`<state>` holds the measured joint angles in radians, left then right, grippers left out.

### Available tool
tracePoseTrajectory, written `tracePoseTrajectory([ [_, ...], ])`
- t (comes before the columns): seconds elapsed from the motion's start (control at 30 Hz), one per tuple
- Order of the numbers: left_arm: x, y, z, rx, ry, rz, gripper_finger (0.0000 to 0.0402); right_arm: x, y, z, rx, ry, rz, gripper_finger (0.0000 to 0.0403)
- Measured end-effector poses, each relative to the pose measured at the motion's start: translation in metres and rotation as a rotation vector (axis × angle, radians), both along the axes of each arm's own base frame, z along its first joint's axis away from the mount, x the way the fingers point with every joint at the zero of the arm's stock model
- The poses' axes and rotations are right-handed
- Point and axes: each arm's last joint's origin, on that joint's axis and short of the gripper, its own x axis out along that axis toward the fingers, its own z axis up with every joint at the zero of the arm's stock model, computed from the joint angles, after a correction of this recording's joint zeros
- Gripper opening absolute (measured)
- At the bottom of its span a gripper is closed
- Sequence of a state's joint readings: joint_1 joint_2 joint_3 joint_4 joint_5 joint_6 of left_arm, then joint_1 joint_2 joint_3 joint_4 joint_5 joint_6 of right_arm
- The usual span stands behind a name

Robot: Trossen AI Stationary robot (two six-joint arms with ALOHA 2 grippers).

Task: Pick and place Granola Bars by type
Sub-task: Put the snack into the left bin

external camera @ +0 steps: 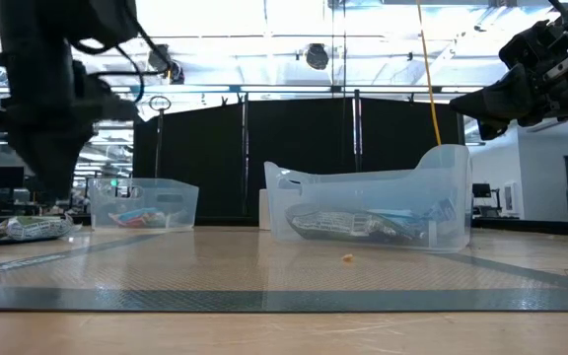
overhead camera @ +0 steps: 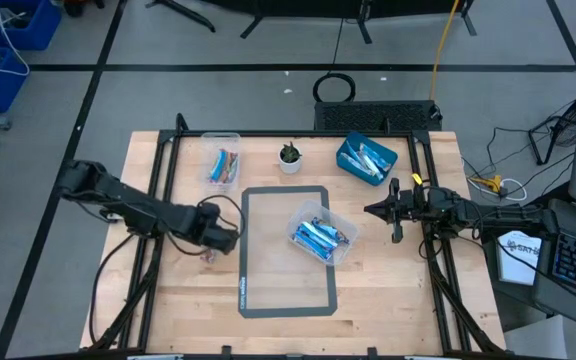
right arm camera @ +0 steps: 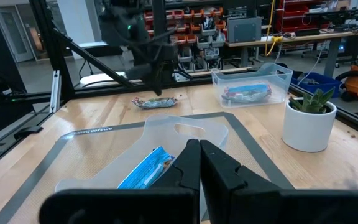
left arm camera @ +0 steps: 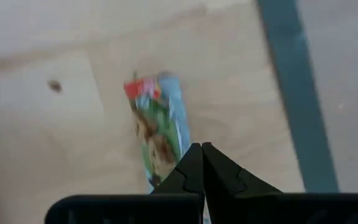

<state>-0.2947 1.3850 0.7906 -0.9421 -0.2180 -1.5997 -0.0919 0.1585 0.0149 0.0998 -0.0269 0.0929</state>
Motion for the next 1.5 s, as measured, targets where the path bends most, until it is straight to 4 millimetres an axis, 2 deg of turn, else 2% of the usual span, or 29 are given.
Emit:
tracePoseTrajectory([
  [0.23,0.005,-0.004,-0.023,-0.044,0.135,0.086,0.0004,0.0,0.0,0.0,0.0,0.0,0.0,0.0],
  [0.43,0.005,-0.001,-0.024,-0.032,0.15,0.089,0.0008,0.0,0.0,0.0,0.0,0.0,0.0,0.0],
  [0.6,0.008,-0.001,-0.024,-0.028,0.132,0.011,0.0052,0.0,0.0,0.0,0.0,0.0,0.0,0.0],
  [0.83,0.008,-0.003,-0.024,-0.09,0.138,0.069,0.0132,0.0,0.0,0.0,0.0,0.0,0.0,0.0],
  [1.07,0.007,-0.004,-0.024,-0.135,0.149,0.107,0.0148,0.0,0.0,0.0,0.0,0.0,0.0,0.0],
  [1.17,0.01,-0.005,-0.018,-0.135,0.149,0.107,0.0149,0.0,0.0,0.0,0.0,0.0,0.0,0.0],
  [1.37,0.017,-0.005,0.007,-0.082,0.162,0.118,0.0149,0.0,0.0,0.0,0.0,0.0,0.0,0.0],
  [1.5,0.016,-0.005,0.011,-0.075,0.187,0.129,0.0149,0.0,0.0,0.0,0.0,0.0,0.0,0.0],
])
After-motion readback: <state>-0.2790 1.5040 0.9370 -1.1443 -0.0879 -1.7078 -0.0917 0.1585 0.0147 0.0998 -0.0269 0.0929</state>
